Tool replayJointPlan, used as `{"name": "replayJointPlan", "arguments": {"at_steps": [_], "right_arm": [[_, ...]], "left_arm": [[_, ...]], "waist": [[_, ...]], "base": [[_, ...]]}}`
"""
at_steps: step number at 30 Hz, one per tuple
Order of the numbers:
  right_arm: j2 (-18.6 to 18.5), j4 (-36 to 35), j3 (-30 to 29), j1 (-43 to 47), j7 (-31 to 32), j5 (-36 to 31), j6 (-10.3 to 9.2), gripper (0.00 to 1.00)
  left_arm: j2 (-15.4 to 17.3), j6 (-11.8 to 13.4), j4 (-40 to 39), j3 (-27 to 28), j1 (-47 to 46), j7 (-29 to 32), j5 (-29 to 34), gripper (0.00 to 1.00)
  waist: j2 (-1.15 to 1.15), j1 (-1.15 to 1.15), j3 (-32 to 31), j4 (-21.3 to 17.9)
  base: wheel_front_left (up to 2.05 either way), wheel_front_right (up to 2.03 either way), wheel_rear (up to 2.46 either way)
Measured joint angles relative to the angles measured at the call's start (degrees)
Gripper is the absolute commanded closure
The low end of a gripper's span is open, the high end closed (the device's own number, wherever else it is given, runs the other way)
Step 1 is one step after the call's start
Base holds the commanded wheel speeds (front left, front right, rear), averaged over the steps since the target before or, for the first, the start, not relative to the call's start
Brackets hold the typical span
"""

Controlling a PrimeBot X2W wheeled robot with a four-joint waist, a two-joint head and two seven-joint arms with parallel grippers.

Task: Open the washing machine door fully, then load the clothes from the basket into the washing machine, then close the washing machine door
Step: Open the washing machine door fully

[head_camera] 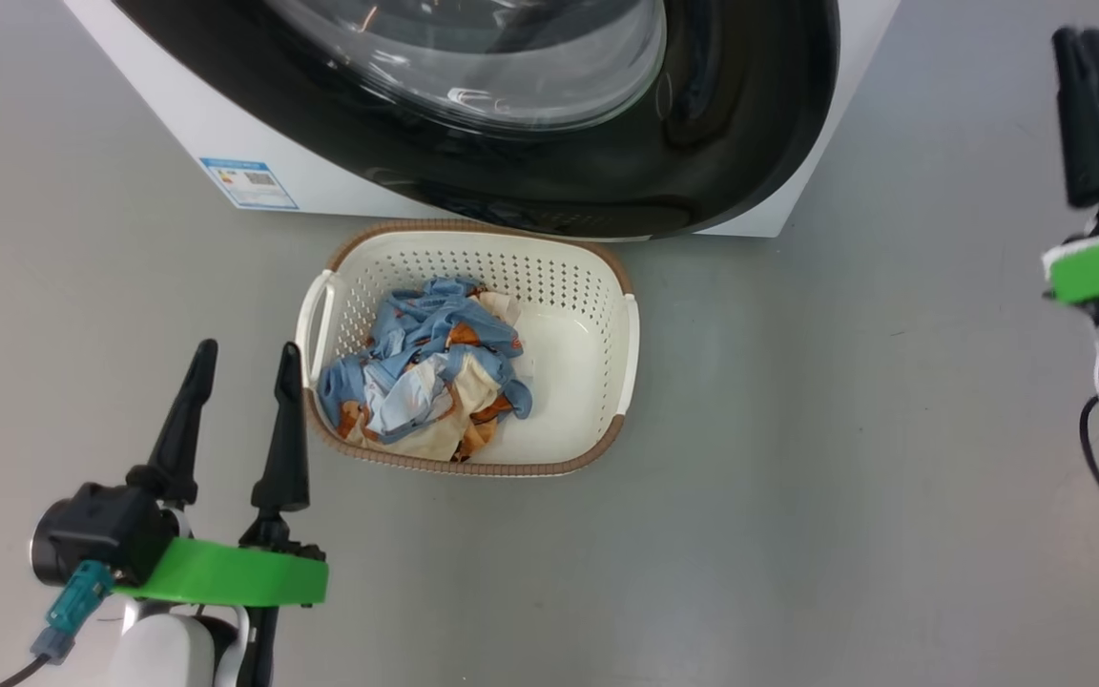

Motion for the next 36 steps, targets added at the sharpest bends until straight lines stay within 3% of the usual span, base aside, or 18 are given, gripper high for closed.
{"name": "replayJointPlan", "arguments": {"at_steps": [1, 6, 14, 36], "right_arm": [[-0.15, 0.58, 0.04, -1.1, 0.79, 1.53, 0.0, 1.0], [-0.44, 2.97, 0.32, -5.44, 4.42, 8.13, 0.0, 1.0], [-0.19, 11.58, 1.86, -13.4, 17.19, 21.54, 0.0, 1.0], [1.55, 20.51, 6.28, -24.88, 33.05, 28.38, 0.0, 1.0]], "left_arm": [[0.0, 0.0, 0.0, -0.05, -0.03, 0.0, -0.01, 0.0], [0.0, 0.0, -0.01, -0.24, -0.64, 0.0, -0.1, 0.0], [-0.01, 0.0, -0.02, -0.56, -1.32, 0.0, -0.64, 0.0], [-0.03, 0.01, -0.15, -0.55, -3.28, 0.0, -3.07, 0.0]], "waist": [[0.0, 0.0, 0.12, 0.12], [0.0, 0.0, 0.69, 0.63], [0.0, -0.01, 2.03, 1.89], [0.0, 0.0, 5.03, 4.53]], "base": [[0.0, 0.0, 0.0], [0.0, 0.0, 0.0], [0.0, 0.0, 0.0], [0.0, 0.0, 0.0]]}}
